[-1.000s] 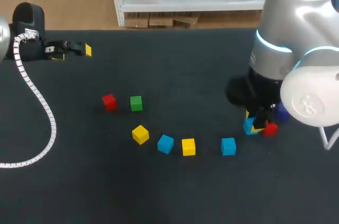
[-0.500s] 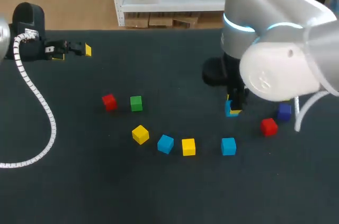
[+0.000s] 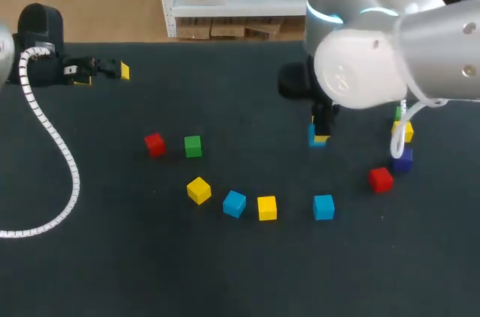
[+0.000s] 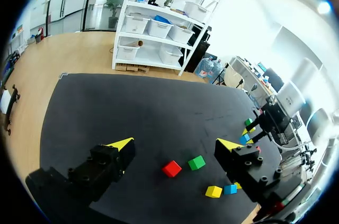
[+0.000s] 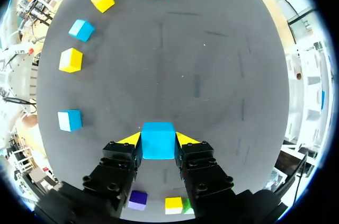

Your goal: Place the blue cubes, place green cubes on the blue cubes, place the yellow cubes on the green cubes, then place the red cubes on the yellow cubes, and place purple cube on the red cubes.

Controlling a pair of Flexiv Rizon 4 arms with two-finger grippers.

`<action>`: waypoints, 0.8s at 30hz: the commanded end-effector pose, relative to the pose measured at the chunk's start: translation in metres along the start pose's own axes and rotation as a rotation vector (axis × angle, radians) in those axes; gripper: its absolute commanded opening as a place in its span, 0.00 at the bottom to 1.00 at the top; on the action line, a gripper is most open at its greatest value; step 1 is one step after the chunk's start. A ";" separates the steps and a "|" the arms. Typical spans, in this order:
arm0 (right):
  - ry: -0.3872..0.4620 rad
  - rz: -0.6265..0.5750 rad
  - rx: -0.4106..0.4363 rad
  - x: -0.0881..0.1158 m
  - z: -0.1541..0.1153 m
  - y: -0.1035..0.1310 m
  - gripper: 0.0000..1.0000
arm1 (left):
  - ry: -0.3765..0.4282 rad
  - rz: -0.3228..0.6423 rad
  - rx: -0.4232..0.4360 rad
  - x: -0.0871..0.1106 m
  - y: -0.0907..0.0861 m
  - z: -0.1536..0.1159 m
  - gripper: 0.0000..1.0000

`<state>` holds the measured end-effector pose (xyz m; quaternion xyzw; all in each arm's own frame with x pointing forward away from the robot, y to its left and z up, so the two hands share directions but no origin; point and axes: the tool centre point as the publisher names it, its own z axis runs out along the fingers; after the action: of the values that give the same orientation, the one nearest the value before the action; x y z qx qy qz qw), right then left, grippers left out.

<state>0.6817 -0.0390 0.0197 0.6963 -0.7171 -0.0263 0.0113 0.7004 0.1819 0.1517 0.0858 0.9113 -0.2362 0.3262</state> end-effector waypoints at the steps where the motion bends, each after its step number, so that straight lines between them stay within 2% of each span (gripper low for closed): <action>1: 0.000 0.011 -0.023 -0.002 0.005 -0.007 0.00 | -0.006 0.002 0.011 0.001 0.002 0.000 1.00; 21: -0.023 0.052 -0.031 -0.004 0.023 -0.019 0.00 | -0.006 0.002 0.011 0.001 0.002 0.000 1.00; 22: -0.024 0.055 -0.030 -0.004 0.023 -0.019 0.01 | -0.006 0.002 0.011 0.001 0.002 0.000 1.00; 24: -0.024 0.055 -0.030 -0.004 0.024 -0.019 0.11 | -0.006 0.002 0.011 0.001 0.002 0.000 1.00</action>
<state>0.7001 -0.0347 -0.0040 0.6759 -0.7355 -0.0448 0.0143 0.7004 0.1819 0.1517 0.0857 0.9113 -0.2362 0.3262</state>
